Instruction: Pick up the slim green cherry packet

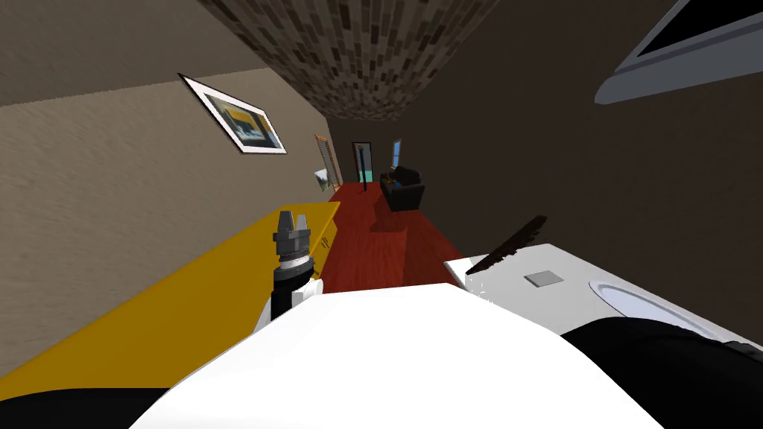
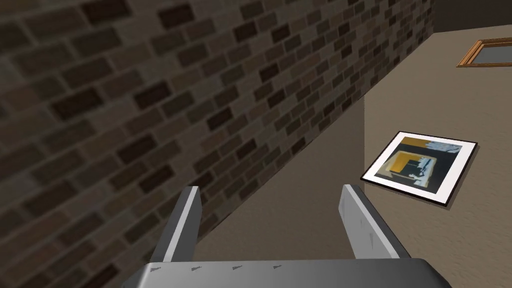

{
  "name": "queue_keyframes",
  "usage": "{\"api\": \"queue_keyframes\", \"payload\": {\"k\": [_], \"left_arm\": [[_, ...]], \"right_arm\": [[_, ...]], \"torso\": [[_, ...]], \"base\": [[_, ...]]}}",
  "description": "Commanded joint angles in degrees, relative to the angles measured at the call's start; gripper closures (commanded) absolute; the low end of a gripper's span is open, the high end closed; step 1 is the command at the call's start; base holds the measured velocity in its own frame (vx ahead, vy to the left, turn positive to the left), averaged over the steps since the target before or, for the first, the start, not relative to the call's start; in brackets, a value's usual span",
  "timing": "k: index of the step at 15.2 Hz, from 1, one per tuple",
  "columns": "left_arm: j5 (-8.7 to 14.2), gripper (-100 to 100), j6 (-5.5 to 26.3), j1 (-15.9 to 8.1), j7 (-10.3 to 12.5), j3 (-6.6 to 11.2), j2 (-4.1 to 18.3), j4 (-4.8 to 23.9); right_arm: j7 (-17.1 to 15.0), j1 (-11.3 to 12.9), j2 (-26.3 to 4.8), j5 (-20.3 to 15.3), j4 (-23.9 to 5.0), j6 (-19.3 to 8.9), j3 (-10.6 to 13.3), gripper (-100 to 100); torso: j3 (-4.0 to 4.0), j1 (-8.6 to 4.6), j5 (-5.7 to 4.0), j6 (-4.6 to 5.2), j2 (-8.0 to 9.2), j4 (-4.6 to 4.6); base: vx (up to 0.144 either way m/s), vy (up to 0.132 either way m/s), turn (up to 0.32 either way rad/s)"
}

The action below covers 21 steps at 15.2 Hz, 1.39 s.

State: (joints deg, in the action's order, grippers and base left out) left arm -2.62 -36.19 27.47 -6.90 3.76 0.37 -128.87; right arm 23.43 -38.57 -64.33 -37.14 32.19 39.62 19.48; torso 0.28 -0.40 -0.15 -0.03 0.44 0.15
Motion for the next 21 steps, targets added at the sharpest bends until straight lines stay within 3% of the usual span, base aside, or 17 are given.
{"api": "queue_keyframes", "payload": {"k": [1, 3, 4, 8, 12, 14, 17, 19, 20, 21], "left_arm": [[0.0, 0, 0.0, 0.0, 0.0, 0.00, 0.0, 0.0], [0.0, 0, 0.0, 0.0, 0.0, 0.00, 0.0, 0.0], [0.0, 0, 0.0, 0.0, 0.0, 0.00, 0.0, 0.0], [0.0, 0, 0.0, 0.0, 0.0, 0.03, 0.0, 0.0], [0.0, 0, 0.0, 0.0, 0.0, 0.03, 0.0, 0.0], [0.0, 0, 0.0, 0.0, 0.0, 0.03, 0.0, 0.0], [0.0, 0, 0.0, 0.0, 0.0, 0.03, 0.0, 0.0], [0.0, 0, 0.0, 0.0, 0.0, 0.03, 0.0, 0.0], [0.0, 0, 0.0, 0.1, 0.0, 0.03, 0.0, 0.0], [0.0, 0, 0.0, 0.0, 0.0, 0.03, 0.0, 0.0]], "right_arm": [[0.0, 0.0, 0.0, 0.0, 0.0, 0.0, 0.0, 100], [0.0, 0.0, 0.0, 0.0, 0.0, -0.1, 0.0, 100], [0.9, -1.0, -0.5, -0.1, 1.6, -0.5, -0.5, 100], [3.6, -3.8, -1.7, -0.5, 5.7, -1.5, -2.2, 100], [6.3, -6.5, -2.8, -0.8, 9.8, -2.5, -3.9, 100], [8.9, -9.2, -4.0, -1.1, 13.3, -3.5, -5.5, 100], [10.3, -10.5, -4.6, -1.3, 16.0, -4.0, -6.4, 100], [13.0, -13.2, -5.8, -1.6, 19.4, -5.0, -8.0, 100], [13.0, -13.2, -5.8, -1.6, 20.2, -5.0, -8.0, 100], [12.2, -13.0, -5.6, -1.4, 19.1, -4.9, -7.8, 100]], "torso": [[0.00, 0.00, 0.00, 0.00, 0.00, 0.00], [-0.11, -0.11, -0.06, -0.01, -0.16, -0.05], [-0.14, -0.13, -0.06, -0.02, -0.21, -0.07], [-0.63, -0.42, -0.14, 0.10, -1.06, -0.28], [-0.68, -0.48, -0.12, 0.07, -1.12, -0.31], [-0.63, -0.49, -0.15, 0.02, -1.04, -0.28], [-0.74, -0.41, -0.15, 0.01, -1.22, -0.33], [-0.70, -0.37, -0.13, 0.06, -1.14, -0.32], [-0.74, -0.42, -0.13, 0.09, -1.21, -0.35], [-0.77, -0.43, -0.15, 0.02, -1.27, -0.35]], "base": [[-0.010, 0.005, -0.004], [-0.003, 0.002, -0.001], [0.067, -0.044, -0.243], [0.217, -0.067, -0.390], [0.188, -0.060, -0.304], [0.200, -0.057, -0.363], [0.210, -0.018, -0.309], [0.212, -0.027, -0.409], [0.241, -0.023, -0.356], [0.134, 0.000, -0.121]]}}
